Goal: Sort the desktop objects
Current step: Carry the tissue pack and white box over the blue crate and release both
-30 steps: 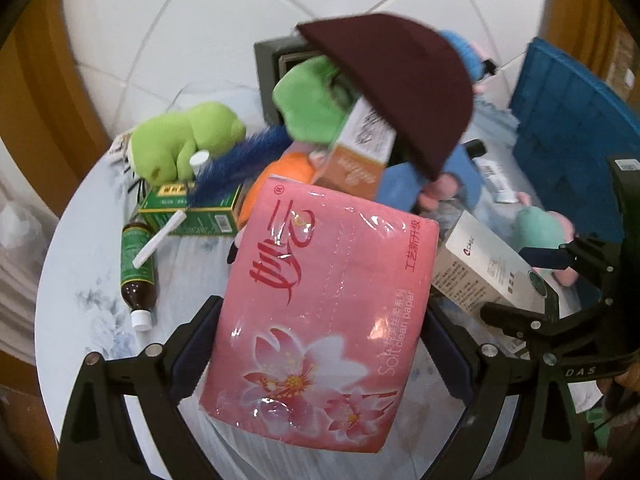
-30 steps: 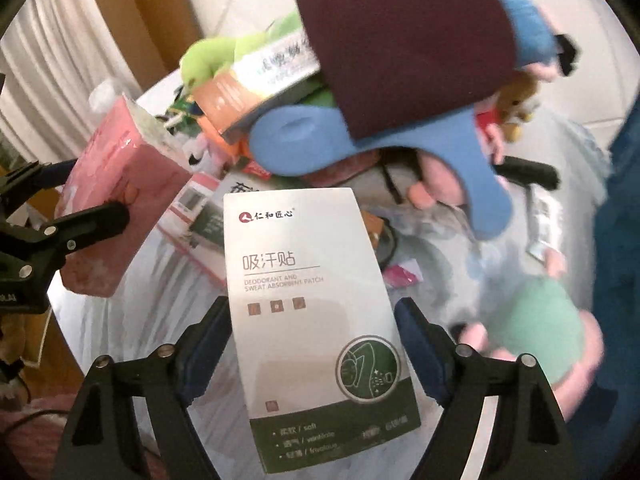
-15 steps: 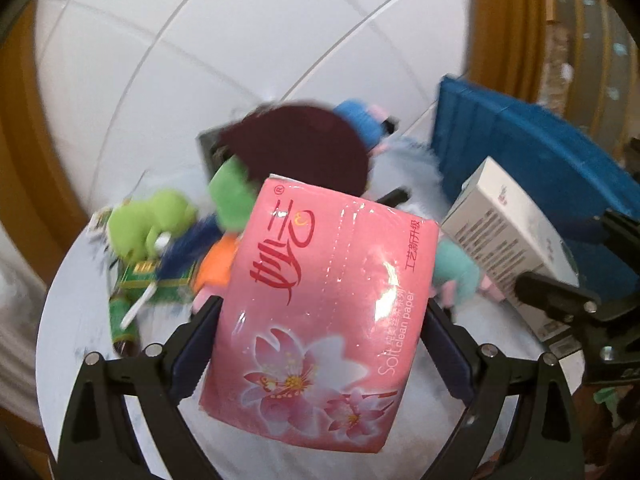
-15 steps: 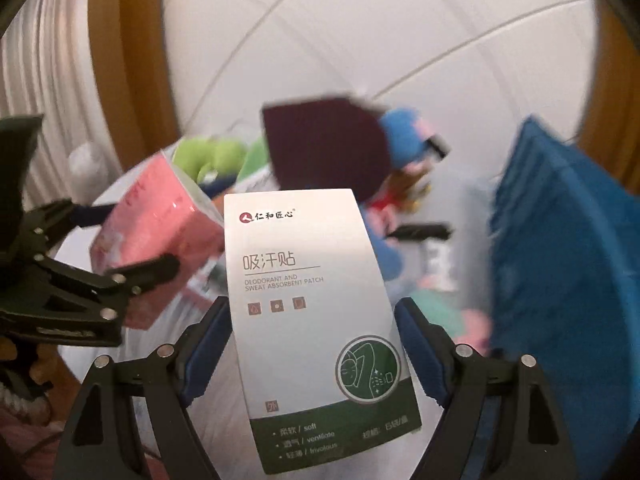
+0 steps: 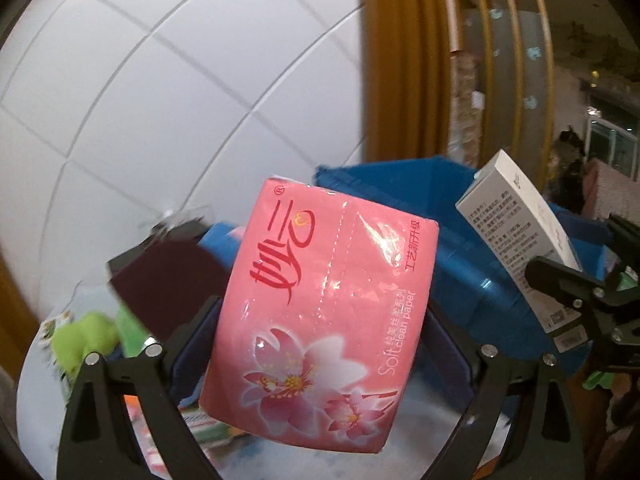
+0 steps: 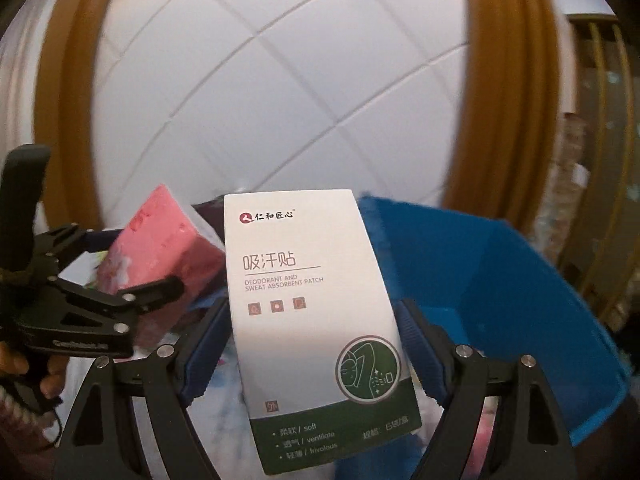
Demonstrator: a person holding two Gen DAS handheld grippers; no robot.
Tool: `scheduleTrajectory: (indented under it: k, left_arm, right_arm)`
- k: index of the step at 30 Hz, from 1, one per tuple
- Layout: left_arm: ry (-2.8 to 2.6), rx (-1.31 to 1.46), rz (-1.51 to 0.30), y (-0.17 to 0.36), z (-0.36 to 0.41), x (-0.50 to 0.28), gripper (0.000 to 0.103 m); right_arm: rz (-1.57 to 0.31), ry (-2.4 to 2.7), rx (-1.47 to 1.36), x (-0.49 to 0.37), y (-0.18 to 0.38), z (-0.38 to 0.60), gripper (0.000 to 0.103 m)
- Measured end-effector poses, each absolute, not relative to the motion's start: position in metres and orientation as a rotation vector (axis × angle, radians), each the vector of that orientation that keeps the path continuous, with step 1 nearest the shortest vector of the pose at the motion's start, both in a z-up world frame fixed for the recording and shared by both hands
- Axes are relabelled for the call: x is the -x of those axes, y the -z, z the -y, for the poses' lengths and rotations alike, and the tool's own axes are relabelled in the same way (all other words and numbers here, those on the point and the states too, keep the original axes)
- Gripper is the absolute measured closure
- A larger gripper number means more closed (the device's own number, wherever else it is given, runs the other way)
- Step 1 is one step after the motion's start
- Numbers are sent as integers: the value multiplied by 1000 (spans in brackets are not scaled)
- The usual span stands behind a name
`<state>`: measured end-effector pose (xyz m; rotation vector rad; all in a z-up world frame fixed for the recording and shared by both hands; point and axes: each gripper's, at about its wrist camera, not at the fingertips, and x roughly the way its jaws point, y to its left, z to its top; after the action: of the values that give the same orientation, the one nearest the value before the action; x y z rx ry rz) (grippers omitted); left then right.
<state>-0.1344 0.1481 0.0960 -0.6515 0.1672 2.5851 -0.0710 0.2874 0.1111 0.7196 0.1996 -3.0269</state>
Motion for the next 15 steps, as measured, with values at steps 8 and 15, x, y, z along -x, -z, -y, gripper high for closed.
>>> scheduleTrajectory:
  k: [8, 15]
  left_arm:
    - [-2472, 528, -224, -129, -260, 130, 7]
    - [-2360, 573, -276, -132, -353, 130, 7]
  right_arm:
    - [-106, 3227, -721, 64, -124, -392, 21]
    - [-49, 3293, -832, 72, -104, -465, 21]
